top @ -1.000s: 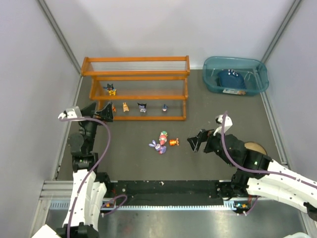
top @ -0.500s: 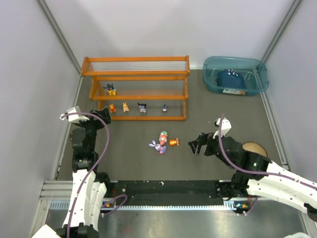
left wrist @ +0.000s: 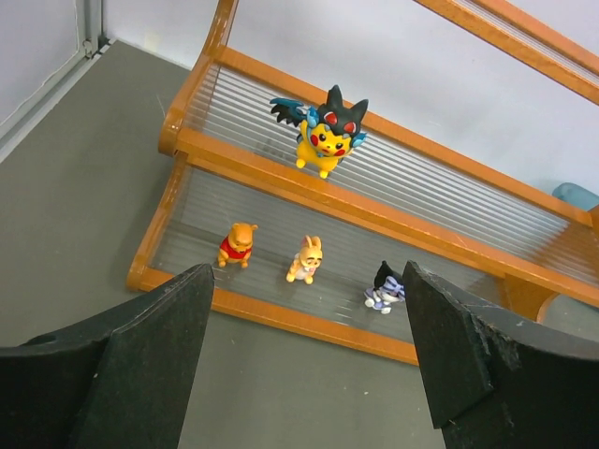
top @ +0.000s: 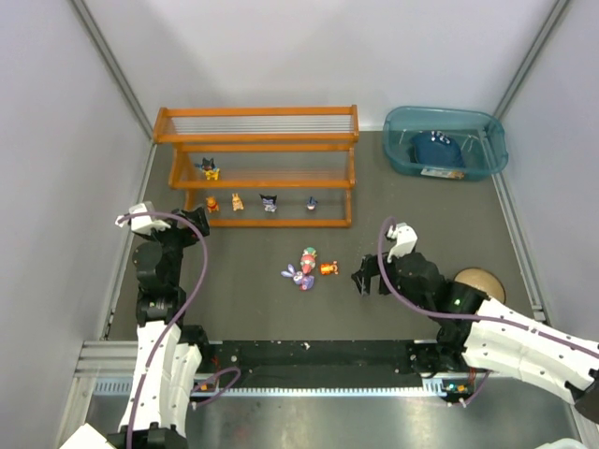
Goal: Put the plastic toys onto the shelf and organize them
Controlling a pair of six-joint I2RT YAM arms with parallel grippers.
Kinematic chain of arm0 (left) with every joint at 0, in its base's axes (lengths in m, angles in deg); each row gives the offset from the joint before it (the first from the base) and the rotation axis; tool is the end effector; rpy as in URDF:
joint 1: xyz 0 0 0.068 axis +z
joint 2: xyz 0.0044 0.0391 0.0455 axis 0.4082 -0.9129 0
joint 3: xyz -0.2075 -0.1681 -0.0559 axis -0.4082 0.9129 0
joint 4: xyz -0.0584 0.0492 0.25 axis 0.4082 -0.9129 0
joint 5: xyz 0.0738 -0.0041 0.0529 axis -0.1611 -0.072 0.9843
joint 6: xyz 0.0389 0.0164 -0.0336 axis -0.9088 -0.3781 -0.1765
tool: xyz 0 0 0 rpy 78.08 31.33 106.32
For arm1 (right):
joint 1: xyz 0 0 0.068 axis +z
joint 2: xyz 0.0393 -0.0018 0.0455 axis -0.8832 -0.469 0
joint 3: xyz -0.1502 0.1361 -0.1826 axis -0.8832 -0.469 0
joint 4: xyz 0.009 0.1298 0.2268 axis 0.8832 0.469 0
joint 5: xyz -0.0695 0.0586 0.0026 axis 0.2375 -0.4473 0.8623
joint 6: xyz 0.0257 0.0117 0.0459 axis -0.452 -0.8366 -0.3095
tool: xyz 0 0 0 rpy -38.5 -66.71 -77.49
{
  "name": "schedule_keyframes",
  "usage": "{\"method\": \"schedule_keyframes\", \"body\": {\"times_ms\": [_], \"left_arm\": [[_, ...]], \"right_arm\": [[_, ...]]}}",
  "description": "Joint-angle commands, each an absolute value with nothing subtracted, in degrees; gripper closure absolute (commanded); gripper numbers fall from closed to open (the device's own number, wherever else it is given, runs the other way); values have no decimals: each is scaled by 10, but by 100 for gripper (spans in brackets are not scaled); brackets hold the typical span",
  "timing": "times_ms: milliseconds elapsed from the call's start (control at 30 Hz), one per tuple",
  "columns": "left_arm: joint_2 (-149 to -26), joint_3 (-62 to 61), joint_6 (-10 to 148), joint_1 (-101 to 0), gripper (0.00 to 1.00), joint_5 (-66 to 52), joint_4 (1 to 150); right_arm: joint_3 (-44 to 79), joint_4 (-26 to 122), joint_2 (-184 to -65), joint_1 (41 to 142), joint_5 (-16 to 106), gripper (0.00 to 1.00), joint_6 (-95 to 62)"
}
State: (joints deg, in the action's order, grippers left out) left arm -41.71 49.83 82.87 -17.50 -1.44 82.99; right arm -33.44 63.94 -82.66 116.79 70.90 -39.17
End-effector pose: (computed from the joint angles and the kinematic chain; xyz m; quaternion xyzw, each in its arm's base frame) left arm 0.1497 0.0155 0.2730 -0.1722 0.6754 -0.1324 0.7047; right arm 0.1015 0.1239 0.2240 -0.1111 0.8532 0.2238 0.4579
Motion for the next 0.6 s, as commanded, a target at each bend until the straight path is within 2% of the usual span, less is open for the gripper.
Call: {"method": "schedule_keyframes", "body": {"times_ms": [0, 567], "left_arm": [[-404, 501, 797, -175, 13, -7, 860], [-414, 523, 785, -175, 12, 7, 888]], "right_arm": [[-344, 569, -837, 1128, 646, 2, -367], [-336, 512, -908, 1109, 603, 2, -365]]}}
